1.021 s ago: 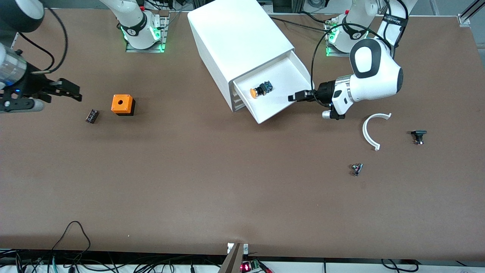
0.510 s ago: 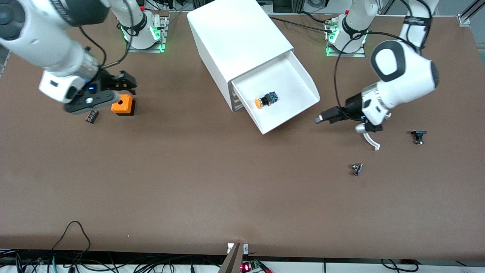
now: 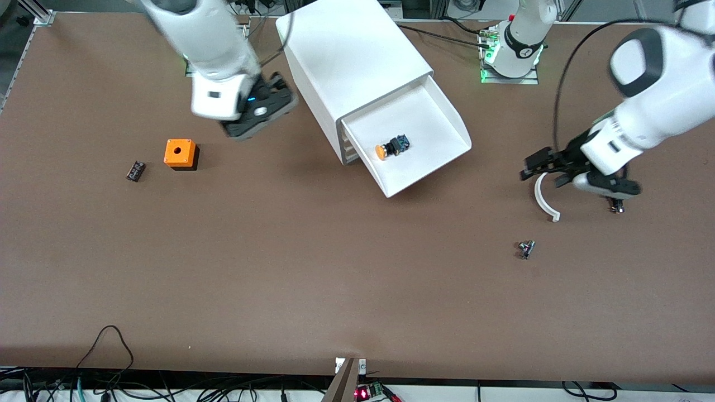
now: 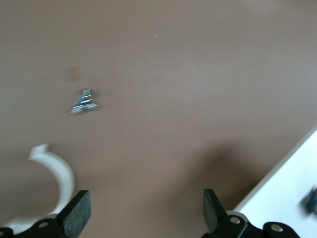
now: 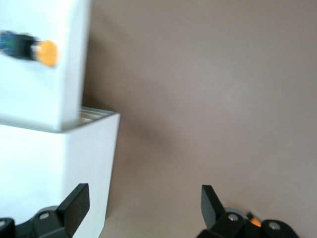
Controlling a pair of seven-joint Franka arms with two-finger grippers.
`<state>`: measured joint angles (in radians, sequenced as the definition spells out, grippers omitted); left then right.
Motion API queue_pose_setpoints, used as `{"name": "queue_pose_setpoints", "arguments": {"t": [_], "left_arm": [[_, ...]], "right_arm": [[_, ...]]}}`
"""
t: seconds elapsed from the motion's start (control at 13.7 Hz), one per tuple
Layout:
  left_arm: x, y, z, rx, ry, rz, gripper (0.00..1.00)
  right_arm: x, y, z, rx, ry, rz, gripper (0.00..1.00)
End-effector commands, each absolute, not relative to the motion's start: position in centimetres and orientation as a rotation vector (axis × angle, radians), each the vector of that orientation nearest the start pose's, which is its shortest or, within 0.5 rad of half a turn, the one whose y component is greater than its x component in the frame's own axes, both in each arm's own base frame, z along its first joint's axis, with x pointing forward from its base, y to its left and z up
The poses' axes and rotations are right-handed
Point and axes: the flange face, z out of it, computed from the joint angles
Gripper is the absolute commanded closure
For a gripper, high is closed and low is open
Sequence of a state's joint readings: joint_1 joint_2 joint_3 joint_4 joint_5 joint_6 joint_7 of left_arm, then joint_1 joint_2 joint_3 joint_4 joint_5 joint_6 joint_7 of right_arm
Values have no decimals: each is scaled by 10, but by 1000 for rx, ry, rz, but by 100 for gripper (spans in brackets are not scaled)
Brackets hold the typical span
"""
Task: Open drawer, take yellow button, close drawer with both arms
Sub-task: 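Move the right gripper over the open drawer while the left gripper withdraws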
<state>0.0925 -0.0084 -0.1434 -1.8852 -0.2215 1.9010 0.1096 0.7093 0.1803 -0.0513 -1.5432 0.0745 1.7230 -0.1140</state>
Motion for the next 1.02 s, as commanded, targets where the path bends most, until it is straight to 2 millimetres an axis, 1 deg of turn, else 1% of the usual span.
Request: {"name": "queue_pose_setpoints", "arguments": {"t": [0.0,0.07,0.15,0.22,0.36,0.51,0.58,0.66,0.8,0.95], "left_arm": [[558,-21,571,-3189,205,33,0],[557,-12,583,-3159,193,30,0],[557,-4,588,-3144,180,26,0],[555,4,593,-3132,162,15,0],[552,16,594,-3134,126,27,0],[552,16,596,-3133,123,22,0],[552,17,601,-3130,123,6,0],[552,17,602,-3131,118,3,0],[553,17,600,-3131,121,8,0],[552,18,602,-3129,121,1,0]], "right_arm": [[500,460,541,-2687,-1481,-48,0],[501,481,538,-2631,-1565,-79,0],[503,498,531,-2575,-1621,-88,0],[504,509,526,-2525,-1678,-103,0],[503,534,505,-2368,-1863,-167,0],[500,552,484,-2226,-2007,-207,0],[500,556,477,-2186,-2049,-213,0],[503,559,466,-2139,-2101,-215,0],[500,564,451,-2034,-2218,-184,0],[492,569,446,-1960,-2286,-160,0]]}}
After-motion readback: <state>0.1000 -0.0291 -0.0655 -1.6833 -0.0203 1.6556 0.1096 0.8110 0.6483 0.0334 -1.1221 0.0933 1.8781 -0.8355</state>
